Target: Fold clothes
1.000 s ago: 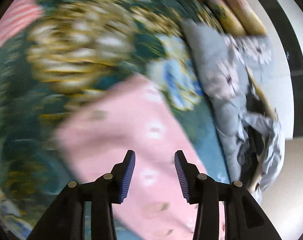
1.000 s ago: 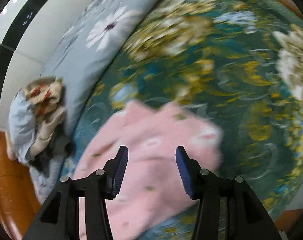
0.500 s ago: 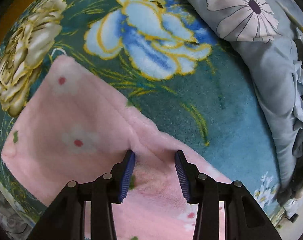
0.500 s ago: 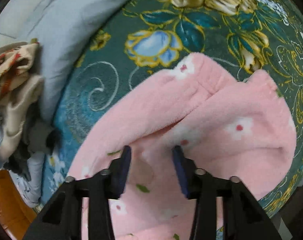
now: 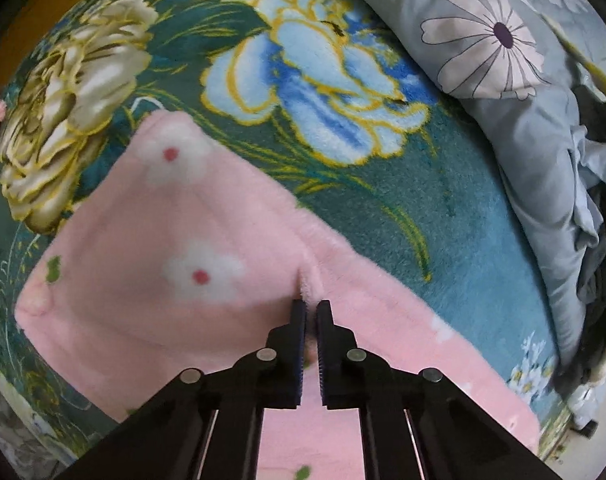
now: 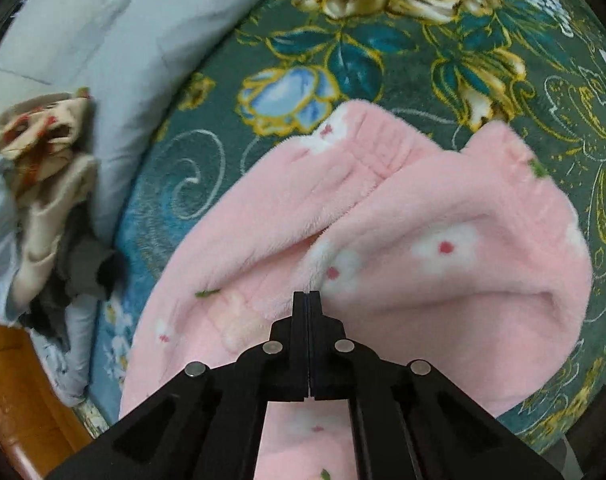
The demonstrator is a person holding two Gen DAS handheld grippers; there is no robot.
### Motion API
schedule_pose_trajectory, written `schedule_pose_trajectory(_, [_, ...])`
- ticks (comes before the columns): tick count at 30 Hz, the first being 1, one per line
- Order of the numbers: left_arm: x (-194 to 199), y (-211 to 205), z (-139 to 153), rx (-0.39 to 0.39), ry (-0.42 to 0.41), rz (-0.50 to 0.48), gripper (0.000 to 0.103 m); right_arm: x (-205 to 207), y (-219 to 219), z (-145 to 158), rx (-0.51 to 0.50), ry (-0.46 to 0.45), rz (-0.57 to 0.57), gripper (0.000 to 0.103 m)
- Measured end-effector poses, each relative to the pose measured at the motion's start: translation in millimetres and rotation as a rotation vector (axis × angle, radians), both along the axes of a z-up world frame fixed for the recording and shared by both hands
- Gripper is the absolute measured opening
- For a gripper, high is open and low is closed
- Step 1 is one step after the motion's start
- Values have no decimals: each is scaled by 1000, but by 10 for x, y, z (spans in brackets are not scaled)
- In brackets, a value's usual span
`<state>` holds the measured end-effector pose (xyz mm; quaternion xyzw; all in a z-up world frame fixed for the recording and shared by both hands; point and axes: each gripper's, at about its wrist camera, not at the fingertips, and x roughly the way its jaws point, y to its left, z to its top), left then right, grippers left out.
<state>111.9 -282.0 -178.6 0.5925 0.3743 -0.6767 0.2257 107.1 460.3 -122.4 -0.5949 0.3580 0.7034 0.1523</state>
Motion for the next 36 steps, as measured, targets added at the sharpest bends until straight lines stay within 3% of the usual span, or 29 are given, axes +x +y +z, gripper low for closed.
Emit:
schedule_pose_trajectory(7, [361, -82, 287, 29, 158, 23, 4, 137, 3, 450, -35, 189, -5, 0])
schedule_pose_trajectory(9, [427, -77, 450, 28, 219, 31, 4, 67, -8, 623, -46, 263, -1, 0])
schedule_pose_trajectory(12, [365, -177, 630, -8, 283, 33, 1, -152, -58, 755, -33, 301, 26, 0])
schedule_pose_trajectory(17, [135, -213, 573, -24, 256, 15, 2, -414, -205, 493, -26, 152, 67, 0])
schedule_pose_trajectory(20, [91, -50, 485, 0, 208, -14, 2, -418, -249, 298, 38, 37, 64, 2])
schedule_pose_trajectory(22, [59, 20, 364, 40, 157, -10, 2, -431, -249, 170, 59, -31, 46, 15])
schedule_pose_trajectory(23, [43, 54, 303, 60, 132, -9, 2, -441, -247, 114, 72, -60, 33, 34])
schedule_pose_trajectory(24, [21, 85, 248, 74, 110, -6, 4, -460, -239, 67, 86, -82, 19, 42])
schedule_pose_trajectory(28, [-131, 189, 89, 44, 30, -9, 22, -543, -205, -97, 140, -181, -39, 42])
schedule_pose_trajectory(31, [-232, 287, -16, -17, -68, -37, 23, -582, -223, -214, 156, -252, -51, 42])
schedule_pose_trajectory(35, [-268, 356, -158, -1, -122, -33, 23, -572, -207, -278, 154, -271, -60, 41])
schedule_pose_trajectory(36, [-263, 356, -197, 1, -135, -21, 23, -559, -193, -290, 154, -276, -64, 33])
